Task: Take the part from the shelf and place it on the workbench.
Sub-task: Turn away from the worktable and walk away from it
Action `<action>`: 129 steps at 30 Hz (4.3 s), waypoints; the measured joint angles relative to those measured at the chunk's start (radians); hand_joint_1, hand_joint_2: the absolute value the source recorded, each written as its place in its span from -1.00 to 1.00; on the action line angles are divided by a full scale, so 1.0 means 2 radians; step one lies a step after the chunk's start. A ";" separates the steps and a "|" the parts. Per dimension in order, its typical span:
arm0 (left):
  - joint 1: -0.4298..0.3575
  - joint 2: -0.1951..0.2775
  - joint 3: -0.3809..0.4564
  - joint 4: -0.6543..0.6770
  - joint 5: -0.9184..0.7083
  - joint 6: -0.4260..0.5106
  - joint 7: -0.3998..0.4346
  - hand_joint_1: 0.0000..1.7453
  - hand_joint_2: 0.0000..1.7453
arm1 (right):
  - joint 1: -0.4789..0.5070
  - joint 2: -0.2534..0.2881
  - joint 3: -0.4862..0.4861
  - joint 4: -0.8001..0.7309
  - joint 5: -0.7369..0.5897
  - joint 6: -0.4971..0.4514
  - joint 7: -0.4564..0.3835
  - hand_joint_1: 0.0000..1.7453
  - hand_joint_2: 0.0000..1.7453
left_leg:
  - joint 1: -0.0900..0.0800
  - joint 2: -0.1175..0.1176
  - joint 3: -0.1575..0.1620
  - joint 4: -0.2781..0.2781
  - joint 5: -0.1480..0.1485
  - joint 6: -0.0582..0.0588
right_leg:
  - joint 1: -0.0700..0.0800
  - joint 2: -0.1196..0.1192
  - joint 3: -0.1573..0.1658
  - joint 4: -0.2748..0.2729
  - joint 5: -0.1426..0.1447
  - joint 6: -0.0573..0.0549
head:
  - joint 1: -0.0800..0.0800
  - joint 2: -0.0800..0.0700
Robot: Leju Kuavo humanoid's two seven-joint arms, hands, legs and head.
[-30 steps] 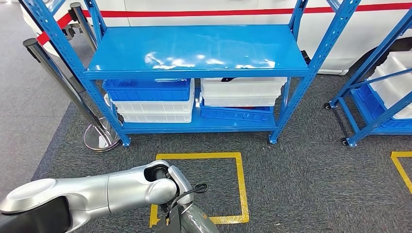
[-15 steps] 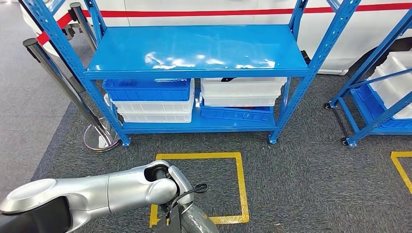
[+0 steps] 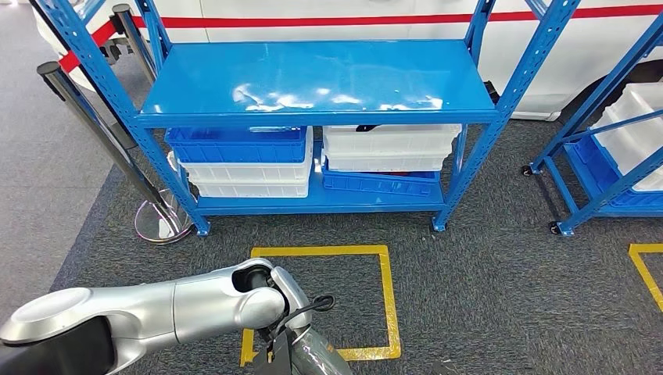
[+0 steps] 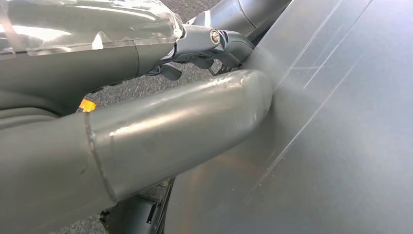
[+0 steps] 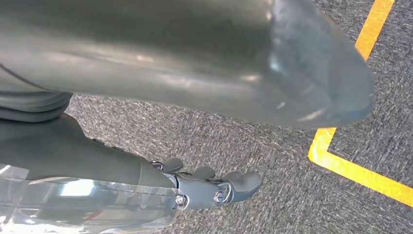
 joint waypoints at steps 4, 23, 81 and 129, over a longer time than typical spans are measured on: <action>0.000 0.000 0.000 0.000 0.000 0.000 0.000 -1.00 -1.00 | 0.000 0.000 0.000 0.000 0.000 0.000 0.000 -1.00 -1.00 | 0.000 0.000 0.000 0.000 0.000 0.000 | 0.000 0.000 0.000 0.000 0.000 0.000 | 0.000 0.000; 0.000 -0.001 0.001 0.001 0.001 0.000 0.000 -1.00 1.00 | 0.000 0.000 0.000 0.000 0.000 0.000 0.000 -1.00 -1.00 | 0.000 0.000 0.000 0.000 0.000 0.000 | 0.000 0.000 0.000 0.000 0.000 0.000 | 0.000 0.000; 0.001 -0.003 0.001 0.004 0.002 0.000 -0.004 -1.00 -1.00 | 0.000 0.000 0.000 0.000 0.000 0.000 0.000 -1.00 -1.00 | 0.000 0.000 0.000 0.000 0.000 0.000 | 0.000 0.000 0.000 0.000 0.000 0.000 | 0.000 0.000; 0.000 -0.004 0.001 0.004 0.002 0.000 -0.004 -1.00 -1.00 | 0.000 0.000 0.000 0.000 0.000 0.000 0.000 -1.00 -1.00 | 0.000 0.000 0.000 0.000 0.000 0.000 | 0.000 0.000 0.000 0.000 0.000 0.000 | 0.000 0.000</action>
